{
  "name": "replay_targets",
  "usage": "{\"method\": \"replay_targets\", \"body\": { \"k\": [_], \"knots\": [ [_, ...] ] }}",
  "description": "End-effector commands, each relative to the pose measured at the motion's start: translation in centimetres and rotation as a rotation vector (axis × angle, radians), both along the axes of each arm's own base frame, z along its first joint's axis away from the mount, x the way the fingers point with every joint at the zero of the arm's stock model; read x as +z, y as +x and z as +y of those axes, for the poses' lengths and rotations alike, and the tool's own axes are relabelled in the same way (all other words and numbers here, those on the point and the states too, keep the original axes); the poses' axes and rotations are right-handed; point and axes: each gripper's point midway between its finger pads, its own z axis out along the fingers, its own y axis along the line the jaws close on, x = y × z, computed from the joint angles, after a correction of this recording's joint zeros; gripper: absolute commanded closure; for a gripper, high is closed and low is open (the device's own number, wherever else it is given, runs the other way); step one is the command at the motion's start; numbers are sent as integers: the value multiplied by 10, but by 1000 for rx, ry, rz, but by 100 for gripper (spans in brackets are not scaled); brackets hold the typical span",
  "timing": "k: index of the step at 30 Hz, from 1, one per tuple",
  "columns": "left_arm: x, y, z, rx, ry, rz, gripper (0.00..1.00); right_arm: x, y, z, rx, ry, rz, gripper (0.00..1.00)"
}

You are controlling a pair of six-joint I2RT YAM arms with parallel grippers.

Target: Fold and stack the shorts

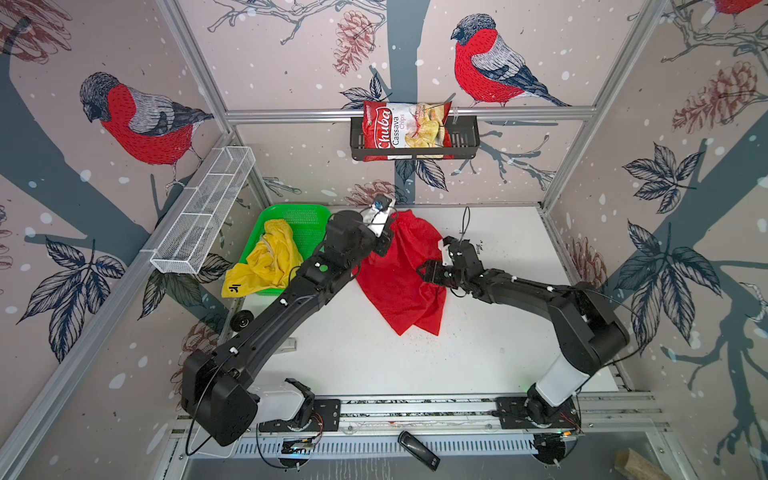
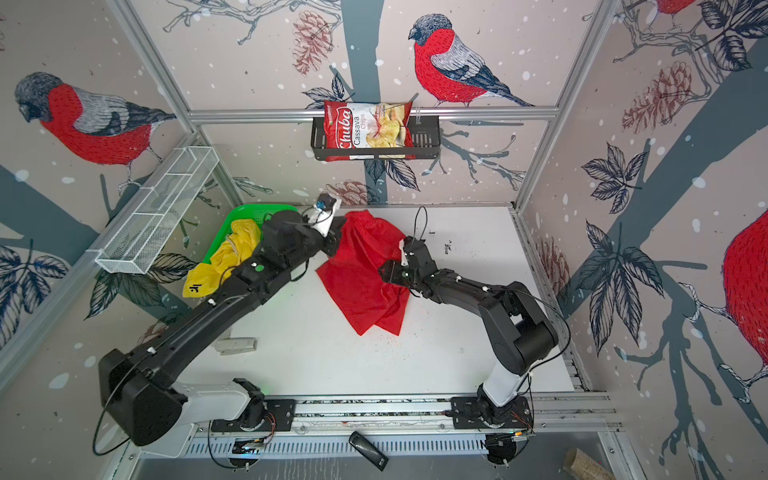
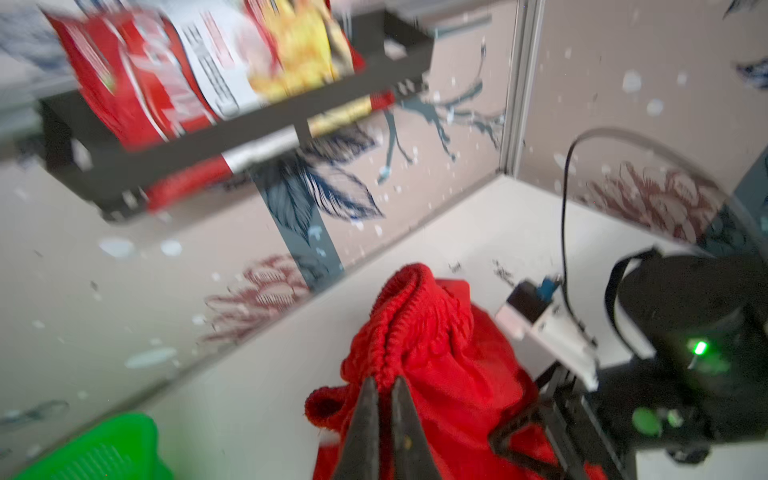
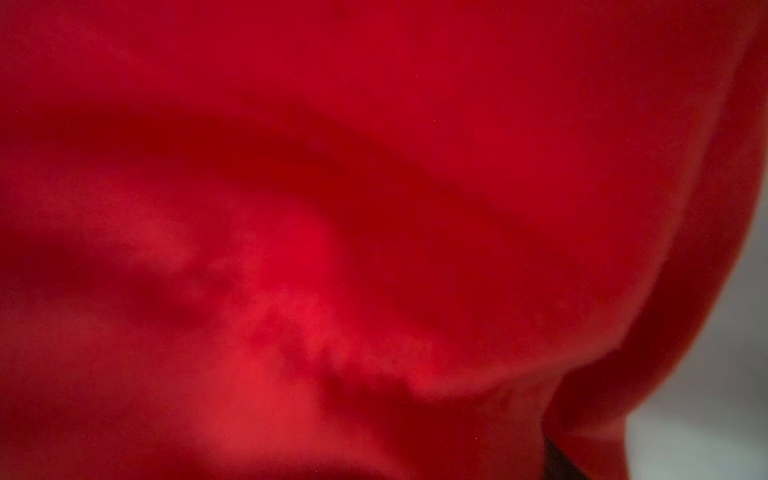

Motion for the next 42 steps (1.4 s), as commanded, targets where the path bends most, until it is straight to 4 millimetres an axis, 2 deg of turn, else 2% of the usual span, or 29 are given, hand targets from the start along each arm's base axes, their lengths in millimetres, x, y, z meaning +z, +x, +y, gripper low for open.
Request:
{"method": "replay_targets", "body": {
  "k": [1,3,4,6,8,11,12,13,15,16,17,20,23,25,28,32,34,38,42],
  "knots": [
    [28,-5,3,-10,81,-28,100,50,24,19,18,126,-139,24],
    [46,-11,-6,-69,64,-40,100,60,30,6,-14,136,-157,24],
    [48,-14,-11,-99,58,-38,100,60,30,-4,-34,137,-154,23],
    [38,-23,-28,-156,62,-18,100,53,25,-35,-90,130,-128,23],
    [14,-34,-52,-222,89,18,100,40,13,-66,-145,101,-96,23],
    [-43,-63,-102,-376,129,120,100,21,-12,-115,-234,24,-52,23],
    [-63,-76,-120,-440,134,164,93,16,-22,-131,-270,-1,-39,22],
    [-82,-88,-135,-490,136,211,81,12,-30,-144,-299,-18,-28,22],
    [-113,-112,-160,-591,122,310,48,14,-50,-168,-360,-25,-26,22],
    [-122,-116,-164,-607,101,349,38,15,-57,-175,-382,-23,-25,22],
    [-129,-117,-166,-606,78,378,30,18,-66,-182,-405,-15,-28,21],
    [-141,-109,-156,-529,68,387,21,26,-86,-186,-426,44,-39,21],
    [-152,-89,-133,-368,57,394,19,27,-100,-179,-417,116,-32,21],
    [-163,-77,-116,-309,42,422,19,21,-108,-171,-396,140,0,21],
    [-184,-61,-90,-225,-7,503,20,0,-121,-154,-335,149,84,22],
    [-218,-60,-68,-173,-59,591,21,-24,-136,-130,-254,175,182,25],
    [-231,-63,-64,-159,-91,630,22,-32,-136,-128,-246,164,184,25],
    [-251,-70,-61,-147,-140,700,22,-49,-124,-137,-275,90,187,25],
    [-265,-75,-61,-158,-149,727,22,-50,-103,-146,-279,9,110,25]
  ]
}}
